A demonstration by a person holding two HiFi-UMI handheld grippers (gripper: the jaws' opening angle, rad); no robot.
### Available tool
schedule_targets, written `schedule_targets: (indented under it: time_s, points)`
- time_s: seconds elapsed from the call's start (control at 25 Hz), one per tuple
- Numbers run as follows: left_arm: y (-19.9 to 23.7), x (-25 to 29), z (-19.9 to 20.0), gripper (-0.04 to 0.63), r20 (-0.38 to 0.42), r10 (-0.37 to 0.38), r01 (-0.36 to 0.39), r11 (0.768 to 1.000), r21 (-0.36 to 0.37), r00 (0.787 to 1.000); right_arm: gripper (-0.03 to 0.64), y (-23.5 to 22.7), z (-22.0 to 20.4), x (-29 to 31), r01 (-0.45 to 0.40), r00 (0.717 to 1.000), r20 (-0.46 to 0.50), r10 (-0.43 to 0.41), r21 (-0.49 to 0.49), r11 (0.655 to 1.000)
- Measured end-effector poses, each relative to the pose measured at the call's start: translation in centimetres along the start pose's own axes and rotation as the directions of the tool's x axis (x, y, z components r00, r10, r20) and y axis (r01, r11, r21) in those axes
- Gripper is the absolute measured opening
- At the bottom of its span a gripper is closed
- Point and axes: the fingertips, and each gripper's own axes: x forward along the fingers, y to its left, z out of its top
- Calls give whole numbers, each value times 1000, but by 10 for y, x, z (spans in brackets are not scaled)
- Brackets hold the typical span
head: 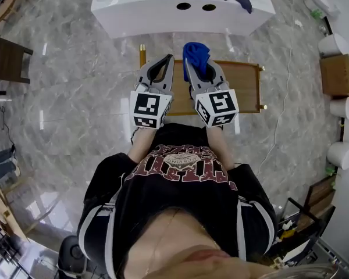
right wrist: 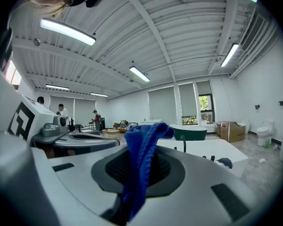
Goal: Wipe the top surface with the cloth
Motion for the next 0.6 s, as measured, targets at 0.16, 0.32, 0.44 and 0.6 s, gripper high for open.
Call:
schedule_targets:
  time_s: [0.16, 0.32, 0.44, 0.6]
  points:
    - [21, 12, -26, 46, -47, -23, 22, 999, -30, 999, 58, 2, -19, 29, 12, 999, -49, -12, 9, 1000]
    - [39, 18, -53, 46, -91, -11, 7, 999, -45, 996, 58, -1, -39, 48, 16, 995, -94, -15, 12, 1000]
    - [50, 25, -70, 46, -137, 11, -21, 998, -66, 991, 58, -7, -49, 61, -3, 992, -129, 6, 23, 1000]
    - [62, 35, -83, 46, -153, 63, -77, 993, -84, 986, 58, -11, -60, 83, -60, 985, -160, 62, 17, 998]
